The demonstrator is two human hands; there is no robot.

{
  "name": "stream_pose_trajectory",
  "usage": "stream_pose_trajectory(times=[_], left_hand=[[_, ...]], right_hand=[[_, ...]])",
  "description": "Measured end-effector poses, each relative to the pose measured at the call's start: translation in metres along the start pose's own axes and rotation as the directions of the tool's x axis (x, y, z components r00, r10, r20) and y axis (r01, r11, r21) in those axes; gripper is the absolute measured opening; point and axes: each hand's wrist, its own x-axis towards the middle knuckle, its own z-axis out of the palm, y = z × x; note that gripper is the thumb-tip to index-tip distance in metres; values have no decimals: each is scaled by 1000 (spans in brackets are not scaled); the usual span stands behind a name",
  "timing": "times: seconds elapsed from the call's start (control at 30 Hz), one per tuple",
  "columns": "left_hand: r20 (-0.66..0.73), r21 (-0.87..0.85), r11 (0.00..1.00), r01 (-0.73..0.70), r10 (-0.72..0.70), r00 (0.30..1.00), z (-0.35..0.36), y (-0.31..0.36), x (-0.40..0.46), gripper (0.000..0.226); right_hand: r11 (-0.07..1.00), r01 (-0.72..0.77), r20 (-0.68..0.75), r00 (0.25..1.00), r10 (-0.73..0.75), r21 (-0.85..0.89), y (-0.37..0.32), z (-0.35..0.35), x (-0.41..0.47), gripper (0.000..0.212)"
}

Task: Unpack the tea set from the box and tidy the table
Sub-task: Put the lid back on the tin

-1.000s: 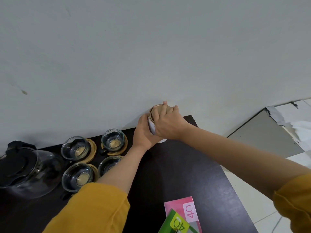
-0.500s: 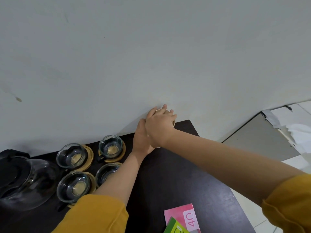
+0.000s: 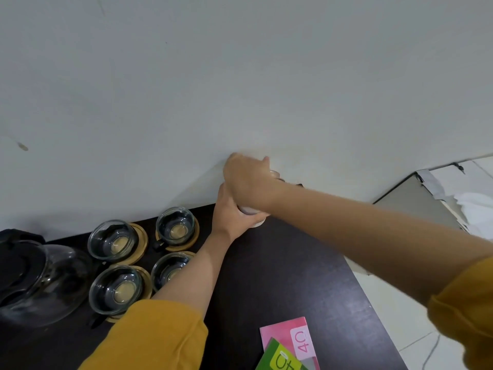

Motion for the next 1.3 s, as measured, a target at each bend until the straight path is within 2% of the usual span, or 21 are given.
stream_pose_trajectory(times=[0.03, 0.07, 0.13, 0.2, 0.27, 0.43, 0.53, 0.67, 0.77, 0.8, 0.87, 0.93, 1.0, 1.1, 1.17, 1.23, 1.3], left_hand=[[-32, 21, 999, 23, -23, 999, 0, -1, 1, 90], [-38, 21, 999, 25, -24, 999, -1, -3, 0, 91], [-17, -9, 999, 36, -36, 999, -2, -2, -3, 87], [-21, -38, 999, 34, -35, 999, -3, 0, -4, 85], [-30, -43, 999, 23, -24, 999, -4, 3, -4, 82], [-34, -28, 999, -24, 23, 999, -2, -2, 0, 75], [-36, -76, 997, 20, -23, 999, -1, -3, 0, 68], [-38, -99, 995, 33, -37, 999, -2, -2, -1, 72], [-34, -62, 997, 36, -38, 999, -2, -4, -1, 71], [-35, -47, 998, 36, -38, 999, -2, -3, -1, 71], [-38, -26, 999, 21, -22, 999, -4, 1, -3, 72], [-47, -20, 1000, 11, -12, 999, -6, 6, -5, 78], [-52, -17, 1000, 18, -18, 998, -8, 9, -6, 83], [-44, 37, 999, 26, -24, 999, -16, 9, -9, 88], [-27, 100, 995, 9, -6, 1000, -23, 10, -12, 90], [-27, 164, 986, -7, 11, 1000, -30, 11, -14, 91], [-31, 221, 975, -17, 25, 999, -34, 13, -15, 93]], right_hand=[[995, 71, 3, 997, -71, 71, 6, -8, 2, 7], [985, 122, -21, 993, -120, 123, 10, -15, 2, 15], [978, 154, 31, 987, -160, 137, 16, -25, -3, 25], [966, 151, 35, 986, -162, 212, 21, -17, -8, 21], [921, 169, -21, 985, -172, 350, 28, -6, -13, 11], [745, 161, -105, 987, -122, 647, 42, 24, -22, 25], [706, 164, -154, 985, -78, 689, 49, 49, -18, 29], [651, 174, -215, 976, -17, 739, 53, 64, -18, 61], [685, 135, -292, 949, 118, 716, 50, 67, -23, 74], [666, 133, -336, 923, 185, 734, 49, 68, -26, 77], [540, 178, -395, 862, 318, 822, 48, 74, -36, 78], [376, 223, -383, 819, 428, 899, 46, 86, -45, 71], [294, 247, -366, 797, 480, 923, 42, 102, -55, 64], [254, 298, -388, 778, 493, 920, 29, 129, -73, 61], [214, 289, -359, 791, 495, 933, 15, 146, -84, 61], [216, 216, -297, 820, 488, 952, -1, 163, -93, 66], [286, 110, -239, 850, 470, 952, -17, 178, -97, 81]])
